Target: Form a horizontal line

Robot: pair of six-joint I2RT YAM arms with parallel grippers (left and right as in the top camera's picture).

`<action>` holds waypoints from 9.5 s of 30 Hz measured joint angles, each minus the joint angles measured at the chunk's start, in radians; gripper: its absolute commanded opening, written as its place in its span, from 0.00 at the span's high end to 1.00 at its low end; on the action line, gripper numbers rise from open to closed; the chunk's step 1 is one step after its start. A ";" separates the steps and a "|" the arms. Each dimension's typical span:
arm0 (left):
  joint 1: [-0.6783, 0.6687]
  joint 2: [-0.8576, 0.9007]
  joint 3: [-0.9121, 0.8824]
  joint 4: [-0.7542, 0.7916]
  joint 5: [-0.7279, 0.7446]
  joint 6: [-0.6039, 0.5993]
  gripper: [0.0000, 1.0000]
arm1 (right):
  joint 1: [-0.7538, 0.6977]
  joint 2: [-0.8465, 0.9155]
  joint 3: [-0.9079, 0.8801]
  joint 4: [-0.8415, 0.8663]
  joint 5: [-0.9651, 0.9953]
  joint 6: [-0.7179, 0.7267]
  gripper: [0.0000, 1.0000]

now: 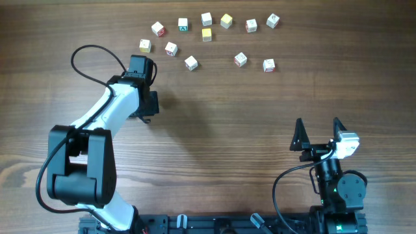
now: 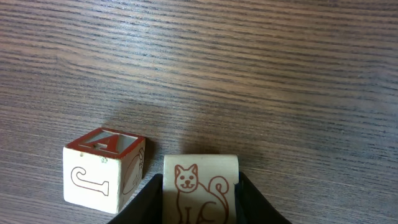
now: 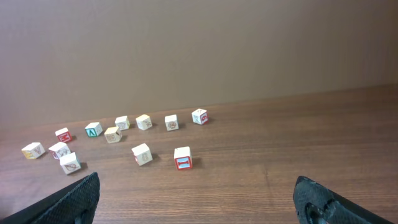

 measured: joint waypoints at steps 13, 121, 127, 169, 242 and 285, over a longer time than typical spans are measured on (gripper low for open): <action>0.000 0.000 0.000 0.000 0.003 0.006 0.64 | 0.000 0.000 0.000 0.000 0.000 0.000 0.00; -0.211 0.357 0.226 0.718 0.121 -0.351 0.54 | 0.000 0.000 0.000 0.000 0.000 0.000 0.00; -0.211 0.357 0.229 0.691 0.122 -0.353 0.64 | 0.000 0.000 0.000 0.000 0.000 0.000 0.00; -0.211 -0.057 -0.043 0.110 -0.084 -0.264 0.71 | 0.000 0.000 0.000 0.000 0.000 0.000 0.00; -0.126 -0.057 -0.126 0.417 -0.081 -0.275 0.49 | 0.000 0.000 0.000 0.000 0.000 0.000 0.00; -0.064 -0.057 -0.126 0.328 -0.096 -0.444 0.86 | 0.000 0.000 0.000 0.000 0.000 0.000 0.00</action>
